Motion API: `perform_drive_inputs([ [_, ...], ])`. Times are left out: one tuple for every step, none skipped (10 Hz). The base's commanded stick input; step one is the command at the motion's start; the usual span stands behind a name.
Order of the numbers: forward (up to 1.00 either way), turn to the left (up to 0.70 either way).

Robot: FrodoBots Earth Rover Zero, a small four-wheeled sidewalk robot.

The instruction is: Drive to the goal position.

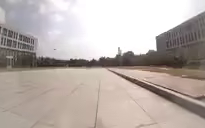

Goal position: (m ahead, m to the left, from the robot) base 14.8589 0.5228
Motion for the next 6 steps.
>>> perform_drive_inputs([
  [0.70, 0.02],
  [0.70, 0.02],
  [0.70, 0.03],
  [0.70, 0.29],
  [0.70, 0.35],
  [0.69, 0.23],
])
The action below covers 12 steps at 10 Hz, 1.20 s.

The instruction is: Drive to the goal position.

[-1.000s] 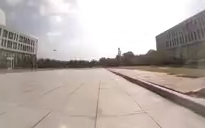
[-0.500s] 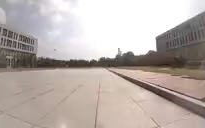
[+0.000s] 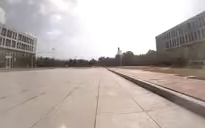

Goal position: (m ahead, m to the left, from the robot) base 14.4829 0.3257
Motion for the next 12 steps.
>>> perform_drive_inputs([
  [0.70, 0.04],
  [0.70, 0.01],
  [0.70, 0.00],
  [0.70, 0.00],
  [0.70, 0.00],
  [0.70, 0.00],
  [0.70, 0.00],
  [0.70, 0.00],
  [0.70, 0.00],
  [0.70, 0.00],
  [0.70, 0.00],
  [0.70, 0.00],
])
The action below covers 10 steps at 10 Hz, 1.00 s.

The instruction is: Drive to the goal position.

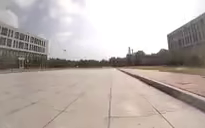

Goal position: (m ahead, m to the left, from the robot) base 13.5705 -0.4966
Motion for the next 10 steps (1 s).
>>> perform_drive_inputs([
  [0.70, 0.00],
  [0.70, 0.00],
  [0.70, 0.00],
  [0.70, 0.00],
  [0.70, 0.00],
  [0.70, 0.00],
  [0.70, 0.00],
  [0.70, 0.00],
  [0.70, 0.00],
  [0.70, 0.00],
])
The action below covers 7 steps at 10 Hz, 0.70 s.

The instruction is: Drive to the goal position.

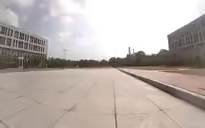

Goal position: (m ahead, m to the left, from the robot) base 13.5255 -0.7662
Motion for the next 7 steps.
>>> perform_drive_inputs([
  [0.70, 0.00],
  [0.70, 0.00],
  [0.70, 0.00],
  [0.70, 0.00],
  [0.70, 0.00],
  [0.70, 0.00],
  [0.70, 0.00],
])
